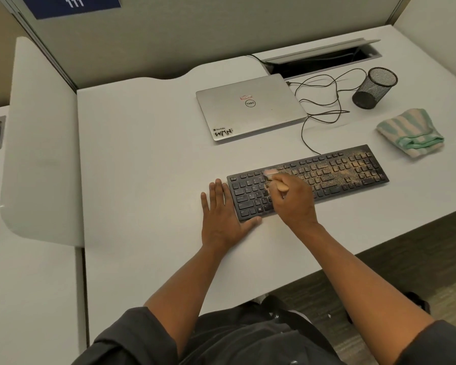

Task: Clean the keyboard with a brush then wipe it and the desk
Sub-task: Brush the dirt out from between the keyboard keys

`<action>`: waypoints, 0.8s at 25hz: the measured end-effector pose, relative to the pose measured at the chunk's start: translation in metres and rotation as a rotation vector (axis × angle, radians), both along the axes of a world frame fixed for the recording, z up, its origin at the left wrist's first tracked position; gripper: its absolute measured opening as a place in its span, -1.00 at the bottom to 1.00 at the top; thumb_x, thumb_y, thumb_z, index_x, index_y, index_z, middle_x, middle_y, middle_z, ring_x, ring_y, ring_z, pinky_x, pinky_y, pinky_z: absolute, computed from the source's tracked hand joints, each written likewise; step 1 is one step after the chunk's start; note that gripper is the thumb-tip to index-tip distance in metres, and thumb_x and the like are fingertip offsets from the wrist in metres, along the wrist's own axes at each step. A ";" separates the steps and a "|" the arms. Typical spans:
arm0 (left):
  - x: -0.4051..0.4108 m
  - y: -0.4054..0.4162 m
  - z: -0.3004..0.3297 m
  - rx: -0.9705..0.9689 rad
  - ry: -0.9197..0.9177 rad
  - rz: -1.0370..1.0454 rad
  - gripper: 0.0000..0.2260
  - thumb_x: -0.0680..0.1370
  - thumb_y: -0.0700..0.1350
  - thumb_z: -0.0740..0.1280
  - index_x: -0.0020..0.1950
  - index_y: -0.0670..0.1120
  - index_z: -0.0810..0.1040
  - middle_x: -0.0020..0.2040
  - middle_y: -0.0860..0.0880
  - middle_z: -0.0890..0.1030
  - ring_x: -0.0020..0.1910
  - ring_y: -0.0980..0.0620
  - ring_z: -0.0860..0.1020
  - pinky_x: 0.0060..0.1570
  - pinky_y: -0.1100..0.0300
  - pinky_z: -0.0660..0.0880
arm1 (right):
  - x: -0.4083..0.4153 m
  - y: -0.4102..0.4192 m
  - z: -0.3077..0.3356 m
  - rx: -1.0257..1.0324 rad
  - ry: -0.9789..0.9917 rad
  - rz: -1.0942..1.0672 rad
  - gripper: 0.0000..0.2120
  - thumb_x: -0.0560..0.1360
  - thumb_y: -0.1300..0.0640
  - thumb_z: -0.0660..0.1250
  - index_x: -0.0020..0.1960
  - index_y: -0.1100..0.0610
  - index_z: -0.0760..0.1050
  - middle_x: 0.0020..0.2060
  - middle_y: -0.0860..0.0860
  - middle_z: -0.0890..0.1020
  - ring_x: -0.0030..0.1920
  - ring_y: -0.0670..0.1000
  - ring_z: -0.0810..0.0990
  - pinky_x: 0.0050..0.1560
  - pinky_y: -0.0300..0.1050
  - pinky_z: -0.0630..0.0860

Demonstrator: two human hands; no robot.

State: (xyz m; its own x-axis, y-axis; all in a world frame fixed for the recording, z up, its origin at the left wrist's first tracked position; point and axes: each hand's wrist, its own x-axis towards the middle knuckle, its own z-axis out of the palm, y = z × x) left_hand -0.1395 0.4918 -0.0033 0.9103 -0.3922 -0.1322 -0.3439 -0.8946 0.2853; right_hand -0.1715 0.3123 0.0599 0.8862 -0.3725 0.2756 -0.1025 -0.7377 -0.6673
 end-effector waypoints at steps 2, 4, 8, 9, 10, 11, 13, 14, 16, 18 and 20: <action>0.000 0.001 0.000 -0.001 0.002 -0.002 0.16 0.39 0.63 -0.04 0.64 -0.23 -0.18 0.65 -0.22 -0.19 0.63 -0.14 -0.27 0.57 -0.18 -0.27 | 0.004 0.007 0.001 -0.046 0.033 0.084 -0.71 0.54 -0.03 0.25 0.04 0.14 0.64 -0.16 0.05 0.69 -0.19 0.01 0.58 -0.14 -0.09 0.53; 0.000 0.001 -0.001 0.002 -0.002 0.003 0.17 0.39 0.64 -0.04 0.64 -0.23 -0.18 0.65 -0.22 -0.19 0.63 -0.15 -0.27 0.57 -0.18 -0.26 | 0.004 0.008 0.003 -0.111 0.020 0.126 -0.82 0.55 0.05 0.34 0.01 0.12 0.66 -0.17 0.04 0.70 -0.23 -0.06 0.52 -0.17 -0.20 0.43; 0.000 0.001 0.000 0.001 -0.002 -0.002 0.17 0.39 0.64 -0.05 0.64 -0.24 -0.19 0.65 -0.23 -0.21 0.62 -0.15 -0.29 0.57 -0.18 -0.27 | 0.013 -0.010 0.012 -0.095 0.040 0.023 -0.81 0.58 0.06 0.32 -0.05 0.13 0.66 -0.22 0.00 0.71 -0.28 -0.04 0.60 -0.25 -0.09 0.57; 0.000 0.002 -0.001 -0.001 -0.003 -0.002 0.17 0.39 0.64 -0.05 0.64 -0.24 -0.19 0.65 -0.23 -0.21 0.62 -0.15 -0.29 0.57 -0.18 -0.27 | 0.013 -0.009 0.014 -0.090 0.042 0.066 -0.80 0.58 0.06 0.32 -0.05 0.13 0.66 -0.21 -0.01 0.72 -0.26 -0.03 0.63 -0.22 -0.09 0.59; 0.000 0.002 -0.001 -0.002 -0.004 -0.002 0.17 0.39 0.64 -0.05 0.64 -0.24 -0.19 0.65 -0.23 -0.20 0.62 -0.15 -0.28 0.57 -0.19 -0.27 | 0.012 -0.005 0.015 -0.084 0.046 0.127 -0.81 0.57 0.06 0.33 -0.04 0.14 0.67 -0.18 -0.02 0.73 -0.24 -0.04 0.65 -0.19 -0.11 0.60; 0.000 0.002 -0.001 -0.001 -0.003 -0.001 0.17 0.39 0.64 -0.05 0.64 -0.24 -0.19 0.65 -0.23 -0.20 0.62 -0.15 -0.28 0.57 -0.19 -0.27 | 0.011 -0.001 0.017 -0.078 0.066 0.185 -0.80 0.57 0.06 0.33 -0.03 0.14 0.68 -0.15 -0.03 0.74 -0.22 -0.04 0.66 -0.19 -0.14 0.59; 0.000 0.001 0.000 0.002 0.001 0.002 0.17 0.39 0.64 -0.04 0.64 -0.24 -0.18 0.65 -0.23 -0.20 0.63 -0.15 -0.28 0.57 -0.19 -0.26 | 0.017 -0.003 0.026 -0.080 0.159 0.191 -0.80 0.58 0.07 0.34 -0.02 0.16 0.68 -0.20 -0.02 0.73 -0.28 -0.06 0.64 -0.31 -0.26 0.51; 0.000 0.001 0.000 0.003 0.000 0.003 0.17 0.39 0.64 -0.03 0.64 -0.24 -0.18 0.65 -0.23 -0.19 0.63 -0.15 -0.27 0.57 -0.19 -0.26 | 0.026 -0.009 0.032 -0.091 0.219 0.143 -0.80 0.58 0.07 0.34 -0.03 0.17 0.68 -0.24 -0.02 0.70 -0.31 -0.07 0.61 -0.35 -0.30 0.44; 0.000 0.001 0.002 0.004 0.003 0.000 0.17 0.39 0.64 -0.03 0.64 -0.24 -0.18 0.65 -0.23 -0.19 0.63 -0.15 -0.27 0.57 -0.18 -0.27 | 0.042 -0.020 0.046 -0.067 0.312 0.114 -0.80 0.58 0.08 0.34 -0.04 0.17 0.68 -0.28 -0.04 0.65 -0.33 -0.12 0.55 -0.34 -0.33 0.37; 0.000 0.002 0.002 0.000 0.004 0.000 0.17 0.39 0.64 -0.04 0.64 -0.23 -0.19 0.65 -0.22 -0.21 0.62 -0.15 -0.28 0.57 -0.18 -0.28 | 0.056 -0.024 0.058 -0.009 0.371 0.178 -0.82 0.56 0.10 0.34 -0.07 0.16 0.69 -0.33 -0.08 0.62 -0.35 -0.14 0.54 -0.34 -0.29 0.37; 0.000 0.001 0.002 0.000 0.005 0.000 0.17 0.39 0.64 -0.05 0.64 -0.23 -0.19 0.65 -0.23 -0.21 0.62 -0.15 -0.29 0.57 -0.18 -0.29 | 0.063 -0.022 0.062 -0.022 0.443 0.215 -0.80 0.54 0.11 0.34 -0.19 0.16 0.66 -0.40 -0.04 0.62 -0.37 -0.06 0.54 -0.33 -0.22 0.40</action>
